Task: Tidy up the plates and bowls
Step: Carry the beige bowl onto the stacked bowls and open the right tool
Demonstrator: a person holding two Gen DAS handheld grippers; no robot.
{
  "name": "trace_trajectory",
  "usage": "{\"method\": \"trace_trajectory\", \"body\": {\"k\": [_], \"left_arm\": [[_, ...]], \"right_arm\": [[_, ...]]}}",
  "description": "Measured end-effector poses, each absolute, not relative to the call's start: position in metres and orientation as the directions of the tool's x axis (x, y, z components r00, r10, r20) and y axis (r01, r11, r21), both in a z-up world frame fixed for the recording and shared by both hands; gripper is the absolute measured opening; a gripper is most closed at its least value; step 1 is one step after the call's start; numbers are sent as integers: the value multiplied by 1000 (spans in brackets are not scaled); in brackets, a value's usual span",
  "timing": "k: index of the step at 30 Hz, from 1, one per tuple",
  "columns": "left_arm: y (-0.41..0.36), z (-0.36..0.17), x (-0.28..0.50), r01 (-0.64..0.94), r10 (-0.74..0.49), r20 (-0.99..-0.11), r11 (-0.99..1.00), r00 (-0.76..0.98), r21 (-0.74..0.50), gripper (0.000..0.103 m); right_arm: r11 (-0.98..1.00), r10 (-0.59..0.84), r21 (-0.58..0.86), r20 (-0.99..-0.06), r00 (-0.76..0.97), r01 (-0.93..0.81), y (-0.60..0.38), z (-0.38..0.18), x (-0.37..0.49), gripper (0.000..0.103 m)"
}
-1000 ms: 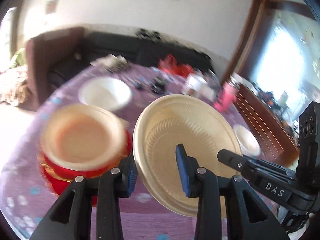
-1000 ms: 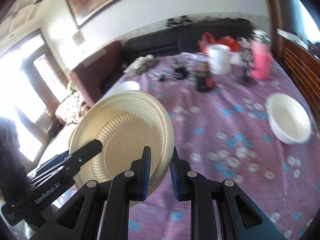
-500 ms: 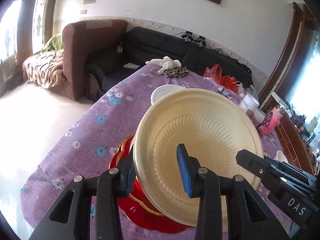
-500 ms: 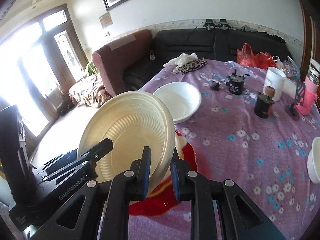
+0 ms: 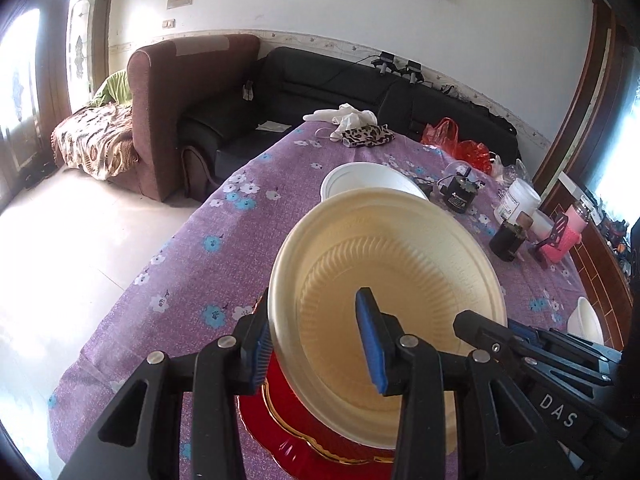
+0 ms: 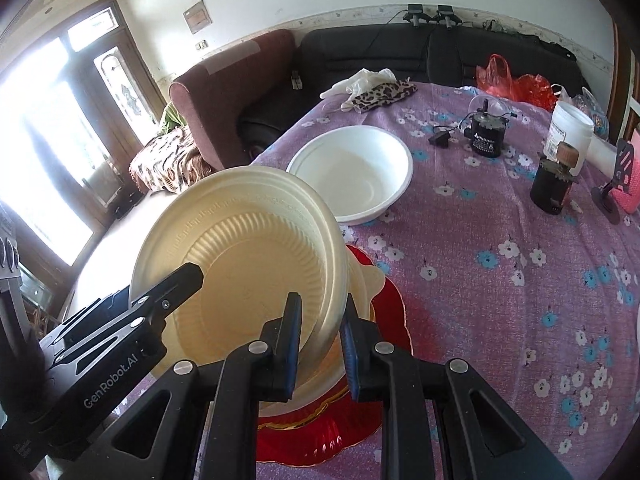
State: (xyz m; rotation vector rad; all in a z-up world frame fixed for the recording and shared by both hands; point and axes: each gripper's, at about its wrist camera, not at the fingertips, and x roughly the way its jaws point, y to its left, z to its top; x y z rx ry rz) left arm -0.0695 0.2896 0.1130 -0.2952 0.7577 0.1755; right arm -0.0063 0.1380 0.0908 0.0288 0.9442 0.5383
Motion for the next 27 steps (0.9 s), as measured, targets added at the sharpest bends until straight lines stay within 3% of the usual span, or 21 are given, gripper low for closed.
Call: {"method": "trace_trajectory", "body": {"k": [3, 6, 8, 10, 27], "left_arm": [[292, 115, -70, -277, 65, -691, 940, 720, -201, 57], [294, 119, -72, -284, 79, -682, 939, 727, -194, 59], [296, 121, -73, -286, 80, -679, 938, 730, -197, 59], [296, 124, -76, -287, 81, -674, 937, 734, -200, 60], [262, 168, -138, -208, 37, -544, 944, 838, -256, 80]], "right_arm": [[871, 448, 252, -760, 471, -423, 138, 90, -4, 23], [870, 456, 269, -758, 467, -413, 136, 89, -2, 27], [871, 458, 277, -756, 468, -406, 135, 89, 0, 37], [873, 461, 283, -748, 478, -398, 132, 90, 0, 55], [894, 447, 321, -688, 572, -312, 32, 102, -26, 59]]}}
